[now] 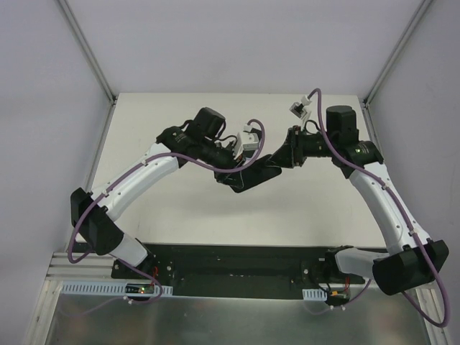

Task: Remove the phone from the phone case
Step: Pick up the phone at the center of the board.

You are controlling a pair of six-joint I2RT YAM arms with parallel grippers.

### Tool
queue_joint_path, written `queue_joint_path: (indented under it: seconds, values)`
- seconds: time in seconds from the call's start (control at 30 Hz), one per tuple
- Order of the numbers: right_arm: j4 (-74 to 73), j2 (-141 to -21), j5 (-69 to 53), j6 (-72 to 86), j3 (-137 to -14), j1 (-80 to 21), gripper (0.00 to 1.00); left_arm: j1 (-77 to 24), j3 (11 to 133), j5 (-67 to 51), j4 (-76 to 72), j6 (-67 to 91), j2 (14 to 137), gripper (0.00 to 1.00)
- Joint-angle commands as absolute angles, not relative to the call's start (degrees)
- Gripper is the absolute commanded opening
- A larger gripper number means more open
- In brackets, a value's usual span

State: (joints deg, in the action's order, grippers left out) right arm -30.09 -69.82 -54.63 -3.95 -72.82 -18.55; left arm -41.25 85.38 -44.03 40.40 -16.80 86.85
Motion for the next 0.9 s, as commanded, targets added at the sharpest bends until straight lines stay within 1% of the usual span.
queue_joint_path:
  seconds: [0.0,0.23,0.33,0.4,0.47,0.6,0.73,0.87]
  values:
    - [-24.4,-70.6,-62.1,3.2,-72.6,-18.5,0.31,-43.3,84.6,-41.1,39.1,-19.7,84.9,0.00]
    - [-21.4,-70.9,-63.8,5.5,-70.8,-18.5,0.31,-44.6,84.7,-41.1,39.2,-20.0,85.5,0.00]
    - [-19.6,-70.9,-64.7,7.1,-70.0,-18.5,0.33,-44.8,84.6,-41.6,39.2,-20.0,85.9,0.00]
    - [-18.3,-71.0,-65.3,8.3,-69.3,-18.5,0.31,-45.1,84.6,-41.4,39.3,-20.2,86.0,0.00]
    - [-15.9,-71.5,-66.9,11.1,-68.8,-18.1,0.26,-46.4,84.3,-38.9,39.5,-21.8,86.0,0.00]
    - [-13.4,-73.0,-69.4,14.3,-68.5,-17.8,0.24,-49.5,83.5,-30.0,39.8,-25.1,86.1,0.00]
    - [-11.4,-74.1,-69.1,16.7,-67.3,-17.8,0.16,-52.1,83.6,-23.3,39.8,-27.0,86.5,0.00]
    - [-11.5,-75.1,-67.3,17.6,-66.8,-17.1,0.01,-54.1,84.0,-18.3,39.8,-27.9,87.0,0.00]
